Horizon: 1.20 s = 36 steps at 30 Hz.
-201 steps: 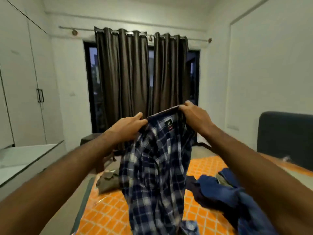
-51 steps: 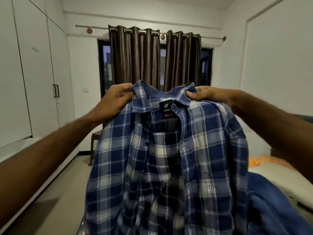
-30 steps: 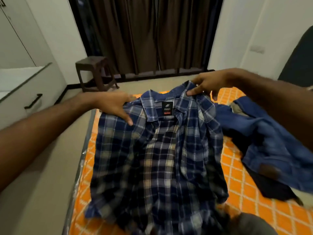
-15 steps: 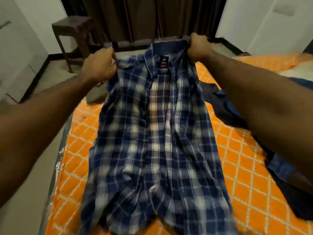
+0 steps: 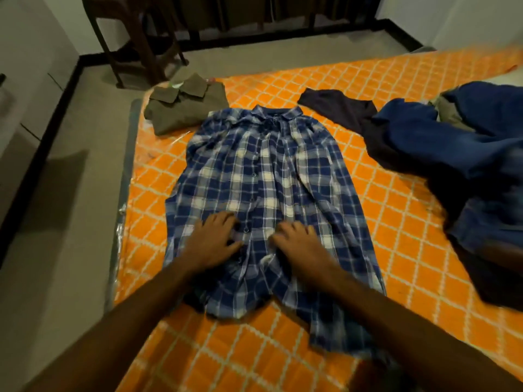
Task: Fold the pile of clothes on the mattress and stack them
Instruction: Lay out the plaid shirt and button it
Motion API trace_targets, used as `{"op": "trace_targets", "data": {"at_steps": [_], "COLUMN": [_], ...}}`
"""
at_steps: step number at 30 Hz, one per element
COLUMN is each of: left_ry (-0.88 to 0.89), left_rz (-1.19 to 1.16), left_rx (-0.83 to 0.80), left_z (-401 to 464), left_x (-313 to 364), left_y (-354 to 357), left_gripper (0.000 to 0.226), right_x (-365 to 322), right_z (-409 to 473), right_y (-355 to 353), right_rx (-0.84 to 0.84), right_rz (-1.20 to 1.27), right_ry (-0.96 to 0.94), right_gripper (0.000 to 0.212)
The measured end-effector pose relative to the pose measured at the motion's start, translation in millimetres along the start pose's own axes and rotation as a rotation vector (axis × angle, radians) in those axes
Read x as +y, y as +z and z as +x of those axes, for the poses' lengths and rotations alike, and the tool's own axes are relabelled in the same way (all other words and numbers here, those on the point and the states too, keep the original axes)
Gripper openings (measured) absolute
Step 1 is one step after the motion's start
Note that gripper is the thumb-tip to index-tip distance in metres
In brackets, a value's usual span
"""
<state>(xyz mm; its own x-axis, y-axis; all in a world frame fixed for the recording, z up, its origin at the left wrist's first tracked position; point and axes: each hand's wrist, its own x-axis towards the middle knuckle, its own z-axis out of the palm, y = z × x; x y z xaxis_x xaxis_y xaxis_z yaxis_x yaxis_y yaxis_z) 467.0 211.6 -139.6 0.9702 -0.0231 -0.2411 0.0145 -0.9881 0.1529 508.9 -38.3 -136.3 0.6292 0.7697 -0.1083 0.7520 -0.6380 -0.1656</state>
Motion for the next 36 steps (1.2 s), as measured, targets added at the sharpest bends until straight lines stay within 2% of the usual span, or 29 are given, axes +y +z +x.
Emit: {"op": "trace_targets", "data": {"at_steps": [2,4,6,8,10,12,14,16,18,20,22,23,27,30,32,34,36], "left_ry": [-0.009,-0.03,-0.056,-0.179,-0.318,-0.454,-0.524,-0.498,-0.47,-0.48,-0.488,-0.485,-0.433,-0.343,-0.304,-0.279,-0.254], "left_rz": [-0.01,-0.036,-0.006,0.004,-0.108,-0.265,-0.466,-0.697,-0.807,-0.879,-0.949,-0.967,-0.961,-0.96,-0.996,-1.068,-1.142], "left_rx": [0.03,0.069,0.125,0.204,0.249,0.249,0.271,0.333,0.361,0.404,0.441,0.445,0.446,0.461,0.474,0.468,0.421], "left_z": [-30.2,-61.3,-81.5,-104.3,-113.4,-127.1,-131.5,-134.0,-132.2,-136.2,-140.9,-142.7,-145.6,-144.7,-143.6,-141.6,-141.6], "left_x": [9.3,12.4,9.6,3.2,-6.9,-16.2,-23.6,-27.0,-32.1,-36.5,-37.8,-37.8,-32.4,-20.9,-16.1,-14.3,-12.7], "left_y": [4.3,5.1,8.4,5.0,7.0,10.6,16.0,14.1,6.2,-3.1,-11.0,-13.5,-23.1,-34.0,-42.9,-48.7,-51.6], "left_gripper": [0.063,0.065,0.066,0.067,0.068,0.069,0.055,0.03,0.015,0.012,0.017,0.022,0.028,0.029,0.027,0.022,0.017], "right_x": [-24.9,-49.1,-63.7,-79.1,-86.1,-96.9,-105.9,-113.0,-113.3,-111.6,-110.2,-110.9,-125.3,-150.6,-170.1,-178.8,-178.4], "right_z": [-24.9,-43.5,-50.1,-54.1,-52.3,-54.0,-52.6,-49.4,-44.1,-39.0,-33.5,-31.4,-11.4,0.6,6.6,10.6,14.2], "right_y": [7.4,14.4,22.9,23.1,22.6,21.5,21.7,17.6,12.3,4.4,-6.1,-11.1,-16.0,-12.8,-10.7,-9.2,-7.6], "right_rx": [-0.012,0.004,-0.018,-0.025,-0.019,-0.012,0.001,0.035,-0.009,-0.176,-0.355,-0.355,-0.111,-0.201,-0.196,-0.119,-0.071], "right_rz": [0.038,0.096,0.087,0.068,0.073,0.026,0.009,0.046,0.108,0.245,0.569,0.713,0.995,1.378,1.652,1.797,1.863], "right_ry": [-0.123,-0.12,-0.056,0.004,0.052,0.081,0.12,0.154,0.139,0.115,0.14,0.182,0.403,0.592,0.738,0.837,0.873], "right_gripper": [0.051,0.046,0.06,0.087,0.098,0.087,0.064,0.04,0.029,0.032,0.046,0.049,0.042,0.056,0.06,0.048,0.025]}}
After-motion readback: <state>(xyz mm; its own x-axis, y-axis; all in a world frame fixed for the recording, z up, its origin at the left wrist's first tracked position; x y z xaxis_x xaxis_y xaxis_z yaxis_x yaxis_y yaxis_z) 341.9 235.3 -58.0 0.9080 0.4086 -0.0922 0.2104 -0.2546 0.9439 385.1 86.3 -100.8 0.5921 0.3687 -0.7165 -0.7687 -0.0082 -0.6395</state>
